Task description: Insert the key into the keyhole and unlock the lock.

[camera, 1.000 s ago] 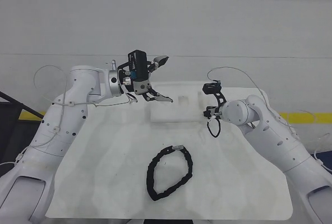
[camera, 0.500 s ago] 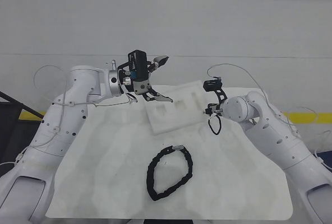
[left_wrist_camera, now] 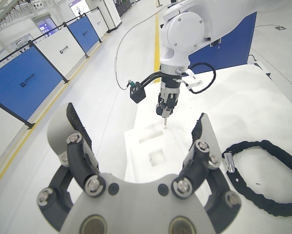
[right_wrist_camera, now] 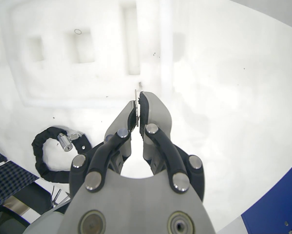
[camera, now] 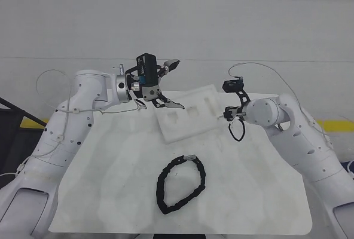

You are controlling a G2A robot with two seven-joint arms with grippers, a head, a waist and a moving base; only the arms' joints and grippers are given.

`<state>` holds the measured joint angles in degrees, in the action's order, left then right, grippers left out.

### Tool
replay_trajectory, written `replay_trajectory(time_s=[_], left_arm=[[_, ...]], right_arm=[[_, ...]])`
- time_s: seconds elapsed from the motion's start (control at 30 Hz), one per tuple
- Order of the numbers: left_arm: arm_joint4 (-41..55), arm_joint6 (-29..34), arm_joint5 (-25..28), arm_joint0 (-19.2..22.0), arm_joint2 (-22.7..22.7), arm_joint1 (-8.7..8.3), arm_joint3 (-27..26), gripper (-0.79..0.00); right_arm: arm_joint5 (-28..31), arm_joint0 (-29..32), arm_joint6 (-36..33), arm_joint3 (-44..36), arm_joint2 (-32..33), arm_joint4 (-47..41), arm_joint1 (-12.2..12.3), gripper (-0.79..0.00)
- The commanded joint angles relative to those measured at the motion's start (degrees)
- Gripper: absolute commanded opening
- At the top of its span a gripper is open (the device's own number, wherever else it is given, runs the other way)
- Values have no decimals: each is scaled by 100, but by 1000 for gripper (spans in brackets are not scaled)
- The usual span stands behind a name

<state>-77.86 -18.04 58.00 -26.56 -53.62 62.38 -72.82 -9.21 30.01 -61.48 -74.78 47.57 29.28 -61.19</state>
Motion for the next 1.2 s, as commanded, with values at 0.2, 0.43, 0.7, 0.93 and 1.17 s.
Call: replay_trajectory(time_s=[0.2,0.43,0.7,0.93,1.17], left_arm=[[0,0,0,0,0,0,0,0],[0,0,0,0,0,0,0,0],[0,0,0,0,0,0,0,0],[0,0,0,0,0,0,0,0],[0,0,0,0,0,0,0,0]], right_arm=[[97,931,67,-768,1498,-1224,332,-785],[423,1543,-149,-1440,2528,-2288,511,-785],[1063,1934,-810,-1904,3315,-3314,652,-785],[1605,2263,-1332,-2041,3896,-3865,774,-785],[1664,2491,-1370,-2203,4318,-4285,856,-785]])
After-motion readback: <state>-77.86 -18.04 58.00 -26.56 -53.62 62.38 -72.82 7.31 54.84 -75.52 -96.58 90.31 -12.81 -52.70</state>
